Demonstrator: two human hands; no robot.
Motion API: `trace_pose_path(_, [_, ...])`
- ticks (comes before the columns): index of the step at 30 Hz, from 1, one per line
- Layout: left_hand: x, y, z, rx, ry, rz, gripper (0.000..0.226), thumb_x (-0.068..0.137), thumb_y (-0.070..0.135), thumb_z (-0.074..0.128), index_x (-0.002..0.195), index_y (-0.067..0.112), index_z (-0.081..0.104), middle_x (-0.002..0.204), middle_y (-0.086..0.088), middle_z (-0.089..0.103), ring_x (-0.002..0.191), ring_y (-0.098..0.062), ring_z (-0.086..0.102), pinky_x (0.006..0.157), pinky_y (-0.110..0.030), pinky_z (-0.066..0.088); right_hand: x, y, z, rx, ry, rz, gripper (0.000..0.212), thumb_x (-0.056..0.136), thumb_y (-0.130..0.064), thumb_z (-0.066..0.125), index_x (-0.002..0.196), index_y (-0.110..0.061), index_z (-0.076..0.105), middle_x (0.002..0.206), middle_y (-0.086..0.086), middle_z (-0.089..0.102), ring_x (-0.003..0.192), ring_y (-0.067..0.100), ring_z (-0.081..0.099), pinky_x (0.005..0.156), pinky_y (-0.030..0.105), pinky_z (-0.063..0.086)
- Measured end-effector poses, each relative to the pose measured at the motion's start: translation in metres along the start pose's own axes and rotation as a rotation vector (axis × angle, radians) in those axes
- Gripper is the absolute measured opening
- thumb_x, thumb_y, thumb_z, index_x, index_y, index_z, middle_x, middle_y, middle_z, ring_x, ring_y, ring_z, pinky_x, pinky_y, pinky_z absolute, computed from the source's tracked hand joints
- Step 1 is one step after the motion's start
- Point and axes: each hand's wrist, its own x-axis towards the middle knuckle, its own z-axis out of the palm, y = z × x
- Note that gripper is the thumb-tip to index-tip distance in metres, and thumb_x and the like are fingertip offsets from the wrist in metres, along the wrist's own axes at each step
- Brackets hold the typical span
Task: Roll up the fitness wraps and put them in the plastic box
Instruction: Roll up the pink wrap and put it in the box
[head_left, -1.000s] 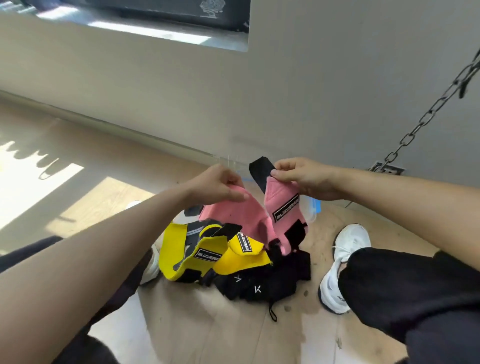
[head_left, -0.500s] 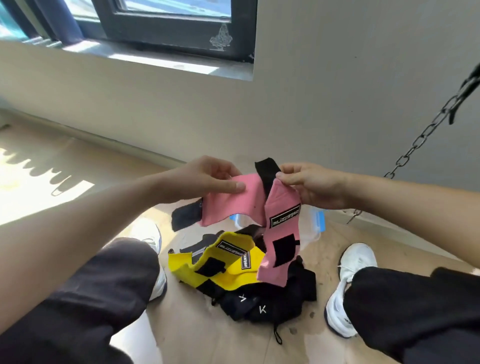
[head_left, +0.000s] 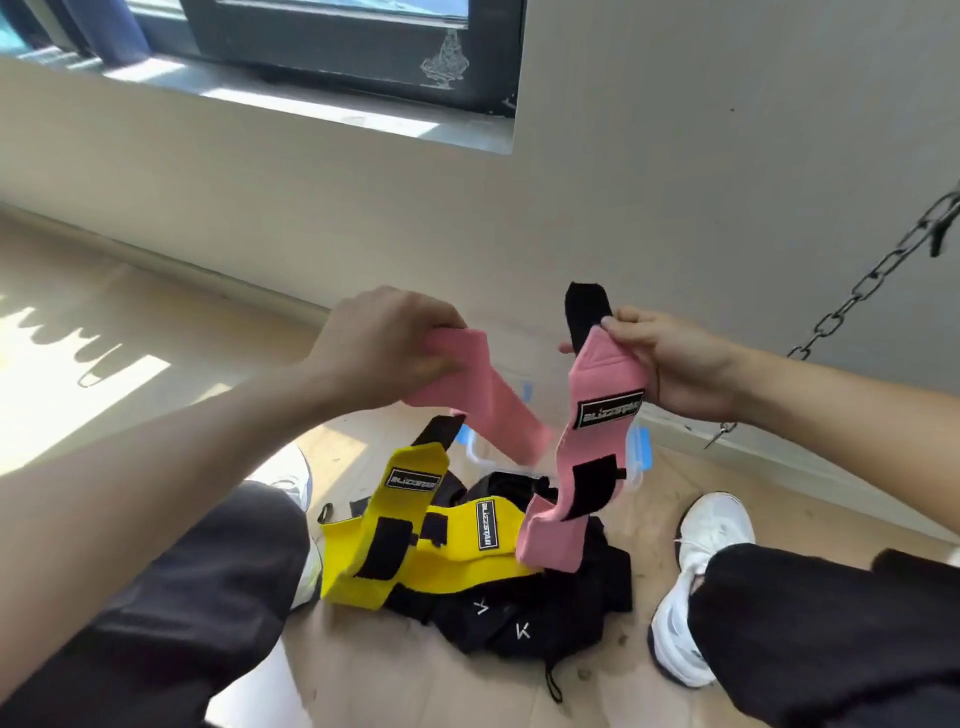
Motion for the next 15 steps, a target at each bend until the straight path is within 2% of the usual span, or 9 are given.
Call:
trace_pose_path(2, [-0.003,0.000,0.001,0.022,0.036,0.056,0.030,0.085,0.048,0.062,0.109,0.035,0.075,0.096,0.013,0.074,0.086,-0.023,0.066,0.066,-0.035,0.050,-0.004,-0.002,0.008,0.002,-0.065,0.024,0.035,0.104,-0.020,0.044,0.132,-0.005,0.056,0.140,0.013,0.061,0.111,0.022,0.063,0.107,0.043,0.044])
trace_pose_path(3, [-0.004,0.002,0.001,0.022,0.039,0.100,0.033,0.084,0.049,0.060,0.109,0.035,0.076,0.095,0.013,0.074,0.084,-0.023,0.067,0.064,-0.035,0.051,-0.005,-0.002,0.013,0.001,-0.101,0.033,0.044,0.102,-0.022,0.047,0.140,-0.002,0.049,0.147,0.016,0.053,0.116,0.025,0.058,0.112,0.048,0.037])
trace_pose_path(5, [-0.007,0.009,-0.001,0.012,0.049,0.203,0.032,0.084,0.046,0.061,0.108,0.033,0.077,0.089,0.013,0.073,0.073,-0.022,0.065,0.058,-0.037,0.053,-0.004,-0.003,0.023,0.007,-0.167,0.039,0.057,0.097,-0.026,0.051,0.148,-0.002,0.040,0.155,0.021,0.039,0.120,0.028,0.051,0.115,0.054,0.030])
trace_pose_path(6, [-0.008,0.012,-0.002,0.006,0.059,0.247,0.029,0.085,0.044,0.063,0.107,0.033,0.078,0.085,0.013,0.072,0.068,-0.020,0.063,0.055,-0.037,0.053,-0.005,-0.004,0.029,0.010,-0.192,0.041,0.056,0.098,-0.026,0.051,0.147,-0.002,0.040,0.155,0.021,0.040,0.120,0.028,0.052,0.116,0.055,0.030])
trace_pose_path(7, [-0.008,0.015,-0.003,-0.003,0.067,0.288,0.025,0.086,0.042,0.065,0.106,0.033,0.078,0.082,0.012,0.070,0.064,-0.019,0.061,0.051,-0.038,0.053,-0.004,-0.004,0.033,0.014,-0.212,0.043,0.050,0.100,-0.026,0.049,0.144,-0.002,0.044,0.151,0.020,0.047,0.117,0.027,0.055,0.114,0.054,0.035])
trace_pose_path(9, [-0.008,0.019,-0.005,0.004,0.082,0.369,0.019,0.089,0.039,0.069,0.104,0.033,0.078,0.075,0.011,0.067,0.059,-0.017,0.057,0.046,-0.034,0.049,-0.003,-0.004,0.040,0.032,-0.269,0.052,0.032,0.103,-0.025,0.046,0.129,-0.008,0.053,0.125,0.017,0.061,0.105,0.025,0.061,0.100,0.045,0.046])
trace_pose_path(12, [-0.013,0.022,-0.008,0.044,0.136,0.435,0.014,0.092,0.039,0.070,0.099,0.032,0.080,0.071,0.010,0.065,0.058,-0.016,0.057,0.041,-0.030,0.042,-0.004,-0.004,0.044,0.073,-0.319,0.081,0.018,0.101,-0.025,0.048,0.116,-0.015,0.054,0.102,0.008,0.059,0.091,0.021,0.060,0.086,0.036,0.050])
trace_pose_path(14, [-0.017,0.022,-0.010,0.059,0.198,0.429,0.017,0.094,0.040,0.067,0.096,0.030,0.081,0.071,0.010,0.066,0.059,-0.016,0.060,0.040,-0.030,0.043,-0.005,-0.005,0.045,0.058,-0.289,0.069,0.013,0.102,-0.022,0.046,0.105,-0.013,0.055,0.090,0.005,0.058,0.083,0.018,0.060,0.080,0.033,0.052])
trace_pose_path(15, [-0.018,0.021,-0.011,0.066,0.232,0.416,0.017,0.094,0.039,0.067,0.095,0.029,0.081,0.073,0.009,0.067,0.061,-0.016,0.061,0.040,-0.030,0.043,-0.006,-0.005,0.045,0.051,-0.257,0.049,0.016,0.104,-0.019,0.044,0.097,-0.013,0.058,0.086,0.004,0.058,0.080,0.017,0.060,0.079,0.032,0.053])
